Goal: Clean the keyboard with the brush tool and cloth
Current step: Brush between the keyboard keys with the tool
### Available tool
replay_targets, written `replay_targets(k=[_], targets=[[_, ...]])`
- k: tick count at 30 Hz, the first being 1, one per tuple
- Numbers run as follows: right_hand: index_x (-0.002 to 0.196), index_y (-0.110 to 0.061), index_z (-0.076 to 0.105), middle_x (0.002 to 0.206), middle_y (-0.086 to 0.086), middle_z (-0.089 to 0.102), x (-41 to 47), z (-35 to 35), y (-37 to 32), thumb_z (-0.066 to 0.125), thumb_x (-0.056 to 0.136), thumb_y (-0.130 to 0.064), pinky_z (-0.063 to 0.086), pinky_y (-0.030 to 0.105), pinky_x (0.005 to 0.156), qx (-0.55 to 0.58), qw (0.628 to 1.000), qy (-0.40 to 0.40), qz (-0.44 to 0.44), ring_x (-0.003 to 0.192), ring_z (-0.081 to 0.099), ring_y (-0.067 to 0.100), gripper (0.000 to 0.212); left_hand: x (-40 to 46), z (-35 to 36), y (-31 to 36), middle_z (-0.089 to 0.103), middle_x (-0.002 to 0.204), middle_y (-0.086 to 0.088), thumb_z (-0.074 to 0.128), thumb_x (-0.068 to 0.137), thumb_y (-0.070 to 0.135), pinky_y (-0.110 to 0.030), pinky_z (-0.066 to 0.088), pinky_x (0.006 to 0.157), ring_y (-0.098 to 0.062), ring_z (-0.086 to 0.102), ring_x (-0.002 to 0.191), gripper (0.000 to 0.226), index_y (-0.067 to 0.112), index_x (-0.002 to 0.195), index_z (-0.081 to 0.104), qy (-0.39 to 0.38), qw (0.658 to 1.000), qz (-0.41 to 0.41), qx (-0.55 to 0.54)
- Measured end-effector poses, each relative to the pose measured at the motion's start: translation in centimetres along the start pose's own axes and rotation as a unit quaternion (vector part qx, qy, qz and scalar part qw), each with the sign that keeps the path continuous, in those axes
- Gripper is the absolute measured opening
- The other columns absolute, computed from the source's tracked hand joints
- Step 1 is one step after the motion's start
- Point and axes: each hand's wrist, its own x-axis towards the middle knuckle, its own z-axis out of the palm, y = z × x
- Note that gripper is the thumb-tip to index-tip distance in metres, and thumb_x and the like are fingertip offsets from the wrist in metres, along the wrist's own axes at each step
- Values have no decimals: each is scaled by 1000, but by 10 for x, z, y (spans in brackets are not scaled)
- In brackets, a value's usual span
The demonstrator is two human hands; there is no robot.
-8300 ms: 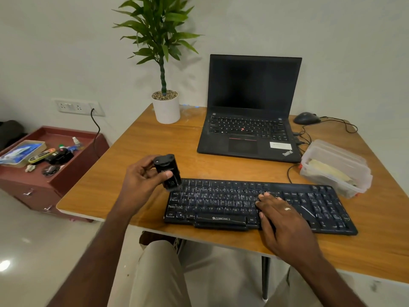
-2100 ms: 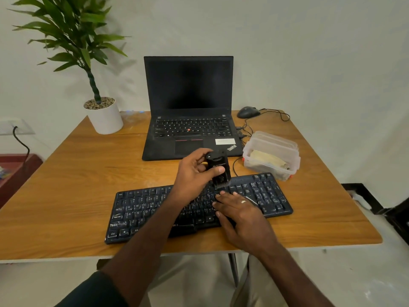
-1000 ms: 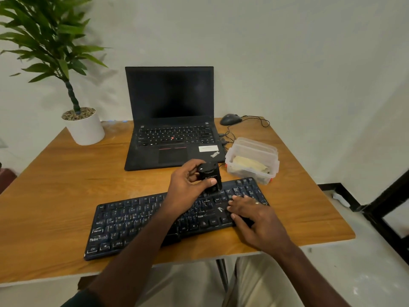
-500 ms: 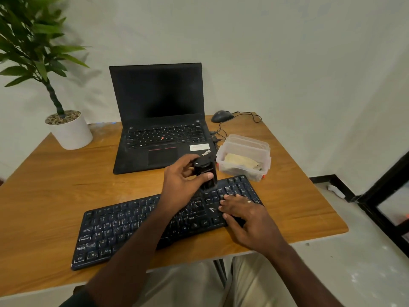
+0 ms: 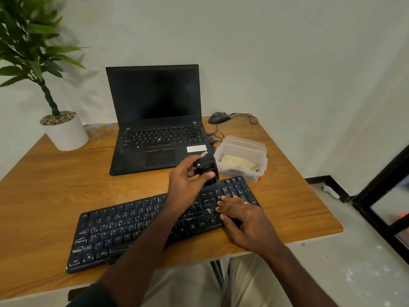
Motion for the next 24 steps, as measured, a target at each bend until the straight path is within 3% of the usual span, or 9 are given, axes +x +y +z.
replay_targets(k=[5,10,14,18,24], targets=[[110,-16,77,118,-6,73,1,0,1,64,92,-22,45,33,109,1,1000,-1,4,123,59,1,24,0,-15,5,74,106,4,84,76,4,-28,57,91,-13,71,103,38,20,108,69,-41,999,-22,-10],[110,-16,78,117,-5,73,1,0,-1,64,91,-23,45,31,109,-2,1000,-3,5,122,60,1,24,-2,12,5,71,104,14,83,76,3,-17,53,90,1,69,101,41,25,106,66,-75,997,-8,25],[110,-16,78,117,-5,73,1,-1,-2,64,92,-22,45,32,109,-2,1000,-4,8,123,59,1,24,4,21,3,72,105,6,84,77,6,-19,54,90,-5,69,102,39,18,110,67,-31,998,29,53],[110,-16,78,118,-5,73,1,-1,-2,65,91,-21,45,32,109,2,1000,2,6,123,59,1,23,7,14,6,73,104,11,84,76,3,-20,56,87,-5,71,99,43,31,103,67,-23,1000,6,0],[110,-15,78,117,-4,73,1,1,-1,66,91,-19,44,31,110,1,1000,1,4,122,60,3,22,13,35,0,73,110,-1,85,74,4,-35,59,92,-12,71,103,46,9,117,67,-69,997,-21,18]])
